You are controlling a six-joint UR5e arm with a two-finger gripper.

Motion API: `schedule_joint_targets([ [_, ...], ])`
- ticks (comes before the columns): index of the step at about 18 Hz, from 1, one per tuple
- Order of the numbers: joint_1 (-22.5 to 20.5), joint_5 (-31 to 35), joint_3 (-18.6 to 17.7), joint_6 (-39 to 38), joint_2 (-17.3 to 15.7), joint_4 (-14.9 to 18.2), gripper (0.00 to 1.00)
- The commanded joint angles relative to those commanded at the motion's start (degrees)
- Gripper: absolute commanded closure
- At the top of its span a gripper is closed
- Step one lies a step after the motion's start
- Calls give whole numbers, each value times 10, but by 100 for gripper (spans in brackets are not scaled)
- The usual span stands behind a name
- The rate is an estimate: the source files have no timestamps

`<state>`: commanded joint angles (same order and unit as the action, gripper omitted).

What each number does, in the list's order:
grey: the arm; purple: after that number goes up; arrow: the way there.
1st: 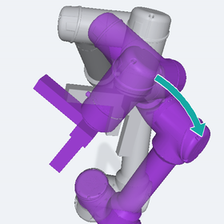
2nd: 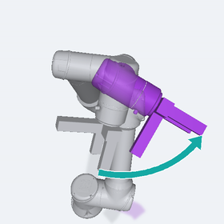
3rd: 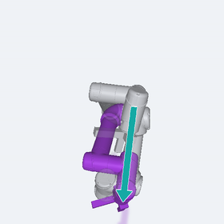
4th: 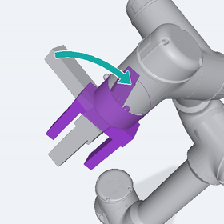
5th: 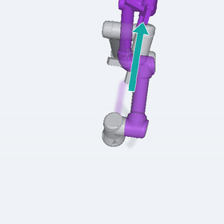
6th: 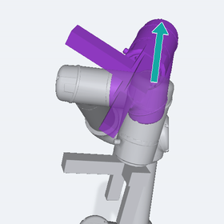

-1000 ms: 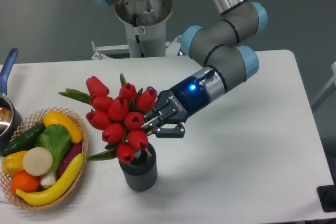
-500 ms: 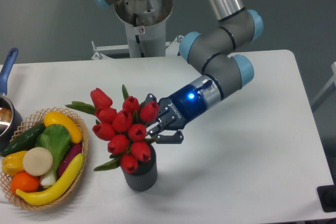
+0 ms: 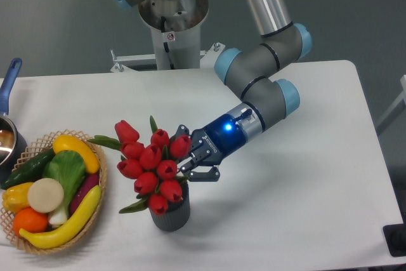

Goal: Insert the flowers into the vase
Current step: 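Open the gripper to release the tulips in the vase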

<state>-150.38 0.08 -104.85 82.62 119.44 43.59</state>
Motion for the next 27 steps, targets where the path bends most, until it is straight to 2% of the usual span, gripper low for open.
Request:
schedule_joint_targets([
  [5, 1, 2, -2, 23, 14, 0, 77],
  [15, 1, 21, -3, 25, 16, 0, 74],
  [21, -1, 21, -3, 25, 13, -1, 48],
  [26, -2, 21, -3, 29, 11, 0, 41],
  [27, -2, 21, -3, 31, 11, 0, 34],
])
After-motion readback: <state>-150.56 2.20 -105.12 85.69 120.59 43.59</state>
